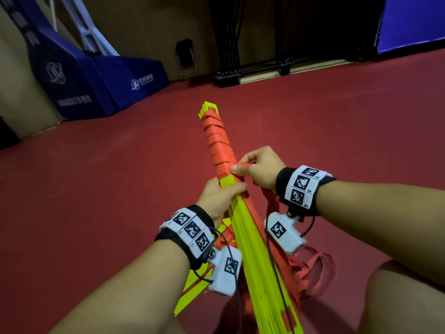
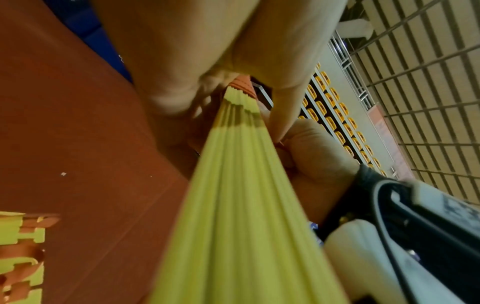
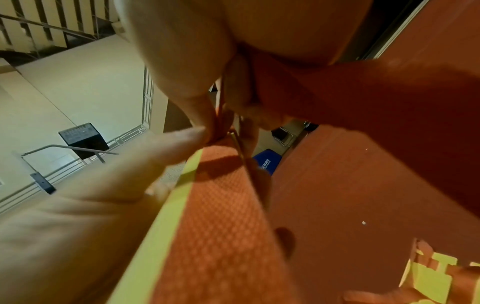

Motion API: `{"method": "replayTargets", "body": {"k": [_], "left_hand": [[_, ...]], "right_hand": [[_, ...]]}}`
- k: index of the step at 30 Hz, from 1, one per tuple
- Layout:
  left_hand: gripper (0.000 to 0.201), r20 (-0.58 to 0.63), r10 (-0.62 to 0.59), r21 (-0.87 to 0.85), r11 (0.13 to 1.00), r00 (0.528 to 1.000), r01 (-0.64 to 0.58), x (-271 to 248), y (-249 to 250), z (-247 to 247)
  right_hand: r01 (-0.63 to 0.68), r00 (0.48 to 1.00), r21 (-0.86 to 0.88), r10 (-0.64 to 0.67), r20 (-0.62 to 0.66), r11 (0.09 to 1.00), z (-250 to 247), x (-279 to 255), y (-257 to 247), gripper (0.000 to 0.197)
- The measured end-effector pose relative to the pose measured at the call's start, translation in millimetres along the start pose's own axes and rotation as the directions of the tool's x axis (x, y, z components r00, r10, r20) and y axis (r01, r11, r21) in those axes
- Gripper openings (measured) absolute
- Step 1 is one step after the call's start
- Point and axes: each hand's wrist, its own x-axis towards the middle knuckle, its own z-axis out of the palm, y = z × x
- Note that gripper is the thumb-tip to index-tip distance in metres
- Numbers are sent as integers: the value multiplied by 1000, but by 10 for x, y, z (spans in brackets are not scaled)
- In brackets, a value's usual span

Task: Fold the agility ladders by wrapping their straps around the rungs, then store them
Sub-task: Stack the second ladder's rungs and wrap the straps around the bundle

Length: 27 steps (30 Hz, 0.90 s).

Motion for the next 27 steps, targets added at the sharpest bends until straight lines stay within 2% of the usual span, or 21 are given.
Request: {"method": "replayTargets", "body": {"k": [3,7,11,17,21,24,27], "left_hand": [[12,-44,16,124,992,999,-10,58,-93,-37],[18,-106,-8,124,992,994,21,87,-97,-55],[20,-104,6,108,994,995,5,138,-117,-100],[36,-92,57,204,978,994,-37,154,-111,-130],[16,-139,102,319,946,985,-53,142,-123,-69],[12,-163,121,382,923,979,-50,167,-155,-79],[29,-179,134,440,897,975,-43,216,-178,-81]], "right_hand": [[-33,999,-49,32,-34,998,-8,1,28,30],[-63,998,-51,63,-7,997,14,0,28,31],[-56,998,-34,57,16,998,0,-17,12,30],[-35,997,-118,26,-71,992,38,-101,-16,29],[-55,994,-161,40,-98,985,102,-127,7,30],[-71,993,-153,56,-99,986,119,-116,19,30],[-85,993,-166,69,-100,982,111,-100,35,29]]}}
